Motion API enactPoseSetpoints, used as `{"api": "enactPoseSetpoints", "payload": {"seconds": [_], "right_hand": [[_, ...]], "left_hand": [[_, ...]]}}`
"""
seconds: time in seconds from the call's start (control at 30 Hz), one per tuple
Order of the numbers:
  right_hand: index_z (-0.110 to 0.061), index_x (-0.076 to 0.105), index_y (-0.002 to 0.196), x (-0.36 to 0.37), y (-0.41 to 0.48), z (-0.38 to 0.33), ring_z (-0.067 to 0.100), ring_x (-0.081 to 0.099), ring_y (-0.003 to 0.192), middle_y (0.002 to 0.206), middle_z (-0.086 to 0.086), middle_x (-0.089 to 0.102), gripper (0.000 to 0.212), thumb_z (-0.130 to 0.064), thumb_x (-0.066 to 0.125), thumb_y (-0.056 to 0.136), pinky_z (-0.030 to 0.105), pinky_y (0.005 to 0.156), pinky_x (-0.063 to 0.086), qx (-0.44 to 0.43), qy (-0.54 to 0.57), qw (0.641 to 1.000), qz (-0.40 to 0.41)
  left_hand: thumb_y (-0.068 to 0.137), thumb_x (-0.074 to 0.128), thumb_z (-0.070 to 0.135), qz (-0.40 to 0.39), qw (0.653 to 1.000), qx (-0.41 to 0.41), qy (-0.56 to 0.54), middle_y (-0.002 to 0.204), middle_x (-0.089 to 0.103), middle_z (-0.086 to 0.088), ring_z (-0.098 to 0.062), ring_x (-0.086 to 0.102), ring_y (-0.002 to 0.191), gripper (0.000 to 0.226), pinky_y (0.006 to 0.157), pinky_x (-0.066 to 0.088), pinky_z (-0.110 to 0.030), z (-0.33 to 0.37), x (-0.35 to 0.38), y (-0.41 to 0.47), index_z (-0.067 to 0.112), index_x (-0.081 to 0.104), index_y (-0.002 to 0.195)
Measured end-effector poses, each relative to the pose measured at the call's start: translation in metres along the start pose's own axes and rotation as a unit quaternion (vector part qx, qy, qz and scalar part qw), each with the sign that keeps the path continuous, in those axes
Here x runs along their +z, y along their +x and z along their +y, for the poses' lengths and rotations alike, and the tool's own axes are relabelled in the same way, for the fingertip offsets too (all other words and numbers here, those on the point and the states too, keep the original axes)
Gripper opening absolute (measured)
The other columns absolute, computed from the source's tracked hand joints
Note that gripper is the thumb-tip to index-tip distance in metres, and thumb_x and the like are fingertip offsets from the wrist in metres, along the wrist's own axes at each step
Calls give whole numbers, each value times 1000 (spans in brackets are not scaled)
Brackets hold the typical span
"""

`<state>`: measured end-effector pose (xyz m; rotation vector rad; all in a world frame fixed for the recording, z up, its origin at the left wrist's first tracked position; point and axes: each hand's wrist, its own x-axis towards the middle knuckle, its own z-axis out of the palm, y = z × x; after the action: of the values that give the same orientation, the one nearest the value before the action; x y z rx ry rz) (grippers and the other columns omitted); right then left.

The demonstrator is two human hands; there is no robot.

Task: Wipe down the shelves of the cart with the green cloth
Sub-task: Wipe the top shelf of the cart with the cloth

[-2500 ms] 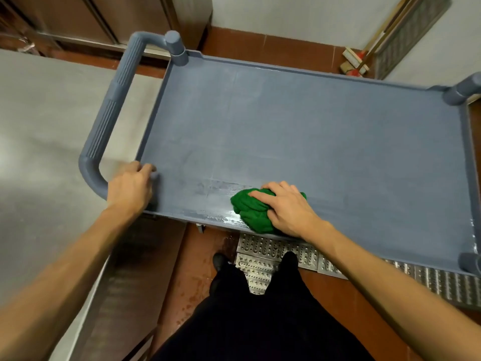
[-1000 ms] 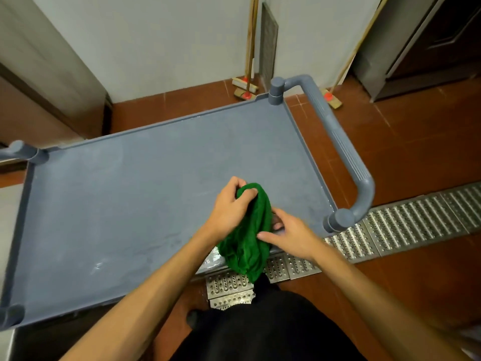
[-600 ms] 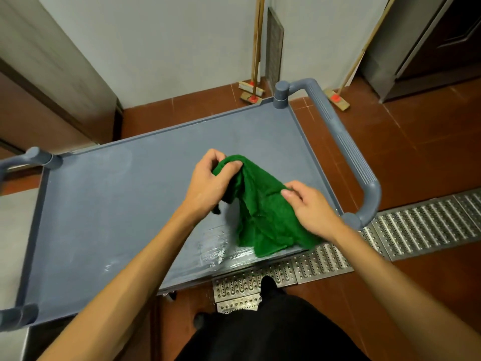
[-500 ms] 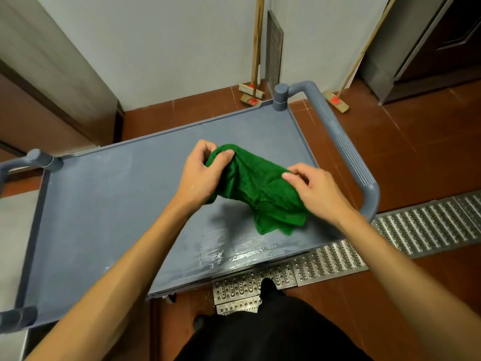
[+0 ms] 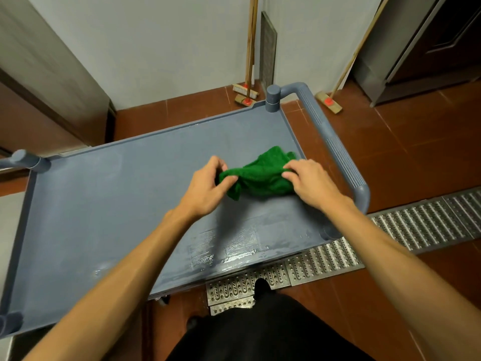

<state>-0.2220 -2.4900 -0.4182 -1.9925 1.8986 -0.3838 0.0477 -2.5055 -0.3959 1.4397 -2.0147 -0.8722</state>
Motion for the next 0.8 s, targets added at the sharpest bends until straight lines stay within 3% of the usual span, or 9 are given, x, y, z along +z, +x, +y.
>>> {"api": "enactPoseSetpoints", "payload": {"seconds": [0.07,0.17,0.23,0.3,0.4,0.57,0.67,0.8], "right_hand": [[-19,57,129,23,-9,8,33,52,114,121,13,59,36,-35,56,97,45,96,46,39,-48,994,-88],[-26,37,146,41,-21,26,31,32,133,141,13,35,66,-39,65,88,45,112,32,55,-83,981,-168],[-31,24,152,45,-24,35,30,10,146,159,10,9,86,-38,66,78,45,119,14,19,-112,973,-200],[-31,14,155,49,-24,39,27,1,150,164,6,-4,89,-39,63,81,45,120,9,-1,-146,966,-213],[-29,16,156,52,-18,37,30,13,147,163,10,9,78,-35,61,92,46,116,24,3,-185,965,-183],[-28,28,151,49,-17,20,36,32,130,145,17,29,63,-14,53,94,45,96,45,68,-182,967,-167],[-15,34,144,49,-20,6,39,39,122,135,23,36,60,-4,53,89,44,92,47,100,-195,961,-169],[-5,34,139,53,-25,-6,40,45,118,133,30,39,55,-4,55,89,41,92,48,133,-218,948,-191]], "left_hand": [[94,62,29,-63,997,-31,30,73,58,1,-15,53,66,18,67,47,-36,-16,22,-12,18,50,99],[100,52,29,-136,985,-43,101,94,62,-10,-31,61,93,33,83,48,-39,-35,47,-32,14,45,129],[103,44,29,-147,981,-56,110,118,62,-18,-35,59,110,45,94,46,-41,-41,55,-42,14,37,145],[105,39,32,-145,981,-53,120,120,61,-17,-33,58,111,44,97,46,-40,-45,58,-45,17,38,147],[106,38,32,-151,978,-40,138,110,62,-15,-31,58,105,38,91,44,-37,-47,57,-43,14,50,137],[106,39,30,-144,981,-40,125,105,65,-14,-28,57,101,33,89,44,-37,-46,58,-44,13,55,129],[106,38,31,-145,982,-43,117,101,64,-12,-26,55,99,32,87,43,-37,-46,60,-46,14,55,127],[106,37,33,-149,980,-58,117,106,62,-13,-27,55,102,36,91,44,-37,-44,61,-48,14,53,133]]}}
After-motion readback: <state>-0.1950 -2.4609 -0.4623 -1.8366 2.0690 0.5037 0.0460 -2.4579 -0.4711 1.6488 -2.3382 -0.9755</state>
